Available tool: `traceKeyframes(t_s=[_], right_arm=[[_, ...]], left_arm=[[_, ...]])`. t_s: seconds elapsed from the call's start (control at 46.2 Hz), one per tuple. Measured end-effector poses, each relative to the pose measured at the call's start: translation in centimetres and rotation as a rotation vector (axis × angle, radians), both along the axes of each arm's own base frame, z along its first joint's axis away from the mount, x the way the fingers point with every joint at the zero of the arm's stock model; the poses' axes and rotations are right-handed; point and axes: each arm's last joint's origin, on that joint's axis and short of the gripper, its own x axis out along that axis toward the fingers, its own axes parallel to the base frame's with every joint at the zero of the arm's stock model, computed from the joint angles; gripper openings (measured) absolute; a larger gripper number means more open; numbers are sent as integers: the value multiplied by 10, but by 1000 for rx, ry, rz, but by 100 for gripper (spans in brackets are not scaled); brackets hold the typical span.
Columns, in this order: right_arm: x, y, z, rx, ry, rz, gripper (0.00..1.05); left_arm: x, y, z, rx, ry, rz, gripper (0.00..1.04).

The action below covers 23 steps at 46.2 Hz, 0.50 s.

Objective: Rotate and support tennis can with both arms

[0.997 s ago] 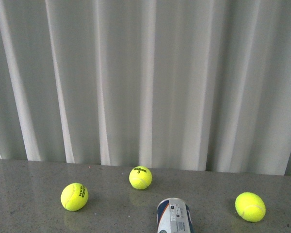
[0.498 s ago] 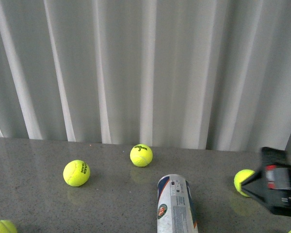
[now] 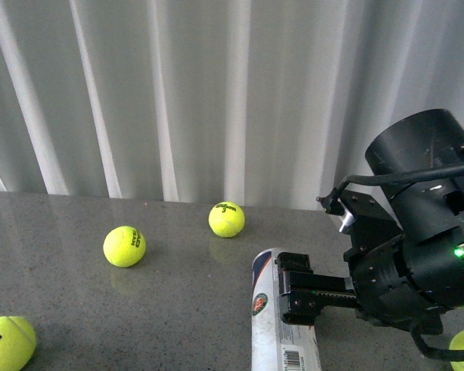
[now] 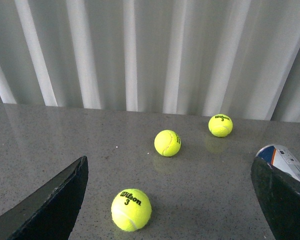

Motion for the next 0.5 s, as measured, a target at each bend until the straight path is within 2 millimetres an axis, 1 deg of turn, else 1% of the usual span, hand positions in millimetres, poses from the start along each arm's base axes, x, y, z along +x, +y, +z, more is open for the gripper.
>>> traceKeyframes(t_s=[0.13,0.217,0.39,0.498], right_arm=[[11,10,-14,15,35,3,98],[17,13,-20,16,45,-1,98],[38,23,-40,-2,75,-8,98],[49,29,-48,-15,77,15,98]], left_arm=[[0,0,0,0,0,0,98],[0,0,0,0,0,0,98],[0,0,0,0,0,0,98],[0,0,0,0,0,0,98]])
